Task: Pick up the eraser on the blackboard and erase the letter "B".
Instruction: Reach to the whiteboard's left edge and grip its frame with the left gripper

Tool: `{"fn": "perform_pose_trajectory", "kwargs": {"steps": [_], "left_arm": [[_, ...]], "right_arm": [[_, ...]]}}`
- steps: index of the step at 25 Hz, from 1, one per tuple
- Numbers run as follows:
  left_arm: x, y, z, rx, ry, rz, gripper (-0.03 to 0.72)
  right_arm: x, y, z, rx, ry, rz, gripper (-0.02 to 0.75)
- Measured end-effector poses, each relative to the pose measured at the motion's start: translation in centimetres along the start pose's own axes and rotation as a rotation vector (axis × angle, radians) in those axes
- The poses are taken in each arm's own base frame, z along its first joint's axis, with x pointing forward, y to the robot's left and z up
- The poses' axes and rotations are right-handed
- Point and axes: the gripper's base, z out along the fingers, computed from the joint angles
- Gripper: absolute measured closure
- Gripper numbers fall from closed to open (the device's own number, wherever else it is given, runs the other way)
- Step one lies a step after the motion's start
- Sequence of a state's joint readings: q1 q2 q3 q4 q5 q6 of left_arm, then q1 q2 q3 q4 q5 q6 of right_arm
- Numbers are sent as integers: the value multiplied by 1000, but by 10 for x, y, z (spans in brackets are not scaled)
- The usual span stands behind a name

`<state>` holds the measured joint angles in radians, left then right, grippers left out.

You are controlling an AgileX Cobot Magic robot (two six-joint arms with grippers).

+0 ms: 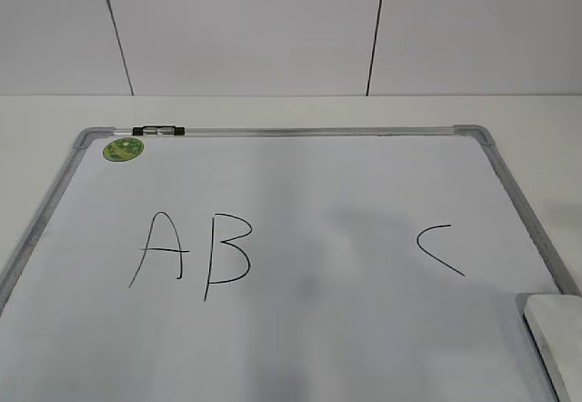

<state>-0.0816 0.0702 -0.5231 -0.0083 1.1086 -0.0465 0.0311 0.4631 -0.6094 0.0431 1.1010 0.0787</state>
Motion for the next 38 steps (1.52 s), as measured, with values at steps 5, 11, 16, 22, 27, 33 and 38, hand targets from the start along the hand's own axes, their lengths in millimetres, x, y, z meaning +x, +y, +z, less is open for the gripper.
{"fn": "perform_pose_trajectory", "kwargs": {"steps": [5, 11, 16, 22, 27, 33, 38], "left_arm": [[-17, -1, 31, -6, 228, -5, 399], [-51, -6, 63, 18, 452, -34, 398], [-78, -8, 96, 11, 585, -40, 398], [-103, -7, 156, -6, 693, -39, 398], [-119, -7, 209, -8, 730, -24, 399], [-124, -4, 274, -30, 806, 12, 399], [-112, -1, 313, -46, 858, 40, 399]], "right_arm": [[-20, 7, 23, -43, 139, 58, 154], [-43, 10, 41, -41, 269, 74, 154], [-61, 12, 45, -44, 287, 81, 154], [-67, 12, 51, -45, 309, 85, 154], [-68, 12, 52, -45, 318, 86, 154], [-68, 13, 52, -47, 318, 87, 154], [-67, 13, 52, -46, 324, 87, 154]]}}
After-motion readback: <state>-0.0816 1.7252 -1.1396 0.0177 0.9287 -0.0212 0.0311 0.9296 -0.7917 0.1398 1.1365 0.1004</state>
